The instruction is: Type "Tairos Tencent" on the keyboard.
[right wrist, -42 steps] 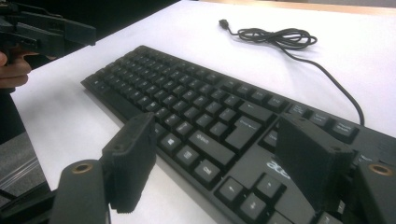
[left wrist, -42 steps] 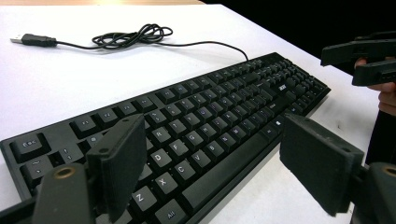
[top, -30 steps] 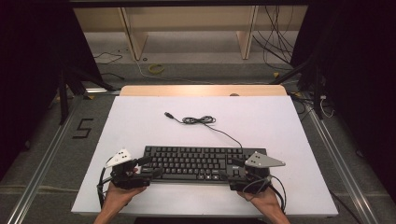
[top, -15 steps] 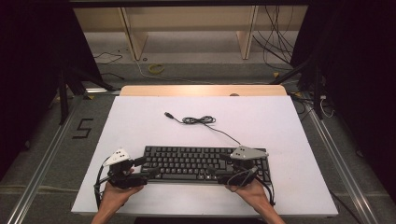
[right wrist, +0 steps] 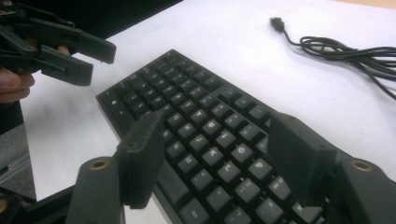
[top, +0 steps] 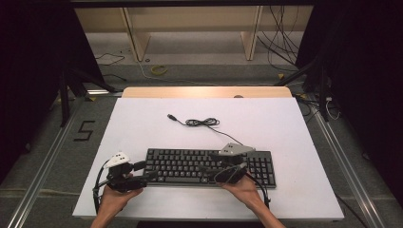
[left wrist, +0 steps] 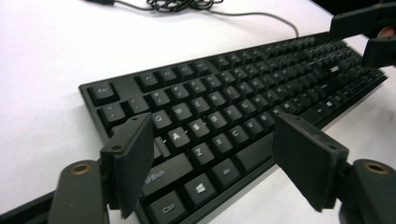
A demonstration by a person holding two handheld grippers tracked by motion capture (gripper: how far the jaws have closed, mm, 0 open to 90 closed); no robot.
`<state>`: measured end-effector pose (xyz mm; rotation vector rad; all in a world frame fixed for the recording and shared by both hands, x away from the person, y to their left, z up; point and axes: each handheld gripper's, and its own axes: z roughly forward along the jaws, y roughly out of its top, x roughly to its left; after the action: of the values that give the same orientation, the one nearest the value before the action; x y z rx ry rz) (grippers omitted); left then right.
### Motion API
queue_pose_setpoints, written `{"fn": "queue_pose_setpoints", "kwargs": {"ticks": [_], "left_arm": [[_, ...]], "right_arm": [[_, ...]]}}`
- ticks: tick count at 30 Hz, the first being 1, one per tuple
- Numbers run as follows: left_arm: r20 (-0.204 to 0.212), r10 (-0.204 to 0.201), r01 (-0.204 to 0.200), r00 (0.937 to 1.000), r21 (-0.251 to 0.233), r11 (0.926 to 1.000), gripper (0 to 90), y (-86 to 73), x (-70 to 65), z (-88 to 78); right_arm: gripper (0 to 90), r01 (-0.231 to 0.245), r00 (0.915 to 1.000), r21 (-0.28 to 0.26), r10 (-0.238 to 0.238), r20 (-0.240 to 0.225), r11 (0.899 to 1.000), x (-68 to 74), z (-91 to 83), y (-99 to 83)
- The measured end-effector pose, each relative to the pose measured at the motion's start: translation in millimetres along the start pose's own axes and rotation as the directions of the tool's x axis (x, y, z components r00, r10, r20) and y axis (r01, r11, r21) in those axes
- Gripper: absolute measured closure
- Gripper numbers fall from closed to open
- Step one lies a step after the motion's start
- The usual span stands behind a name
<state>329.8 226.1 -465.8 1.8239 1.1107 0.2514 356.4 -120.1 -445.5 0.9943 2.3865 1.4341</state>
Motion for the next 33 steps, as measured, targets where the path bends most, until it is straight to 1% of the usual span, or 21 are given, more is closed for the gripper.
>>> {"fn": "queue_pose_setpoints", "kwargs": {"ticks": [4, 9, 12, 14, 17, 19, 24, 28, 33], "left_arm": [[-0.026, 0.0, 0.001, 0.9997, 0.025, 0.9997, 36.7, -0.9, 2.1, 0.3], [-0.057, -0.012, 0.015, 0.9983, 0.065, 0.9978, 49.8, -2.4, 6.4, 0.9], [-0.069, -0.009, 0.015, 0.9975, 0.081, 0.9966, 58.2, -3.0, 7.9, 1.0], [-0.079, 0.003, 0.005, 0.9969, 0.097, 0.9953, 64.5, -3.3, 8.3, 1.4], [-0.083, 0.012, -0.002, 0.9965, 0.115, 0.9934, 72.8, -4.1, 8.4, 2.6], [-0.084, 0.021, -0.011, 0.9963, 0.122, 0.9925, 78.0, -4.1, 8.4, 3.4], [-0.08, 0.036, -0.025, 0.9961, 0.143, 0.9894, 88.2, -4.1, 8.3, 5.3], [-0.075, 0.041, -0.029, 0.9963, 0.149, 0.9884, 88.9, -4.2, 8.3, 7.9], [-0.076, 0.04, -0.028, 0.9963, 0.156, 0.9874, 89.0, -3.7, 9.3, 9.8]], "right_arm": [[44.0, 0.002, 1.0, 0.022, -0.001, -0.006, 1.0, 2.6, 9.5, 4.3], [52.2, 0.006, 1.0, 0.052, -0.006, -0.008, 0.999, 5.9, 21.7, 9.0], [59.1, 0.01, 0.9999, 0.07, -0.009, -0.012, 0.998, 7.4, 29.8, 11.3], [63.7, 0.014, 0.9998, 0.081, -0.012, -0.015, 0.997, 9.1, 34.4, 13.0], [70.7, 0.021, 0.9996, 0.092, -0.019, -0.023, 0.996, 11.4, 41.1, 15.8], [74.9, 0.017, 0.9996, 0.103, -0.014, -0.026, 0.995, 12.4, 46.1, 17.7], [84.8, 0.022, 0.9994, 0.13, -0.019, -0.029, 0.991, 16.7, 60.1, 22.0], [89.8, 0.027, 0.9994, 0.15, -0.023, -0.028, 0.988, 20.3, 71.9, 25.1], [90.0, 0.03, 0.9995, 0.178, -0.028, -0.014, 0.984, 22.3, 85.3, 27.8]]}}
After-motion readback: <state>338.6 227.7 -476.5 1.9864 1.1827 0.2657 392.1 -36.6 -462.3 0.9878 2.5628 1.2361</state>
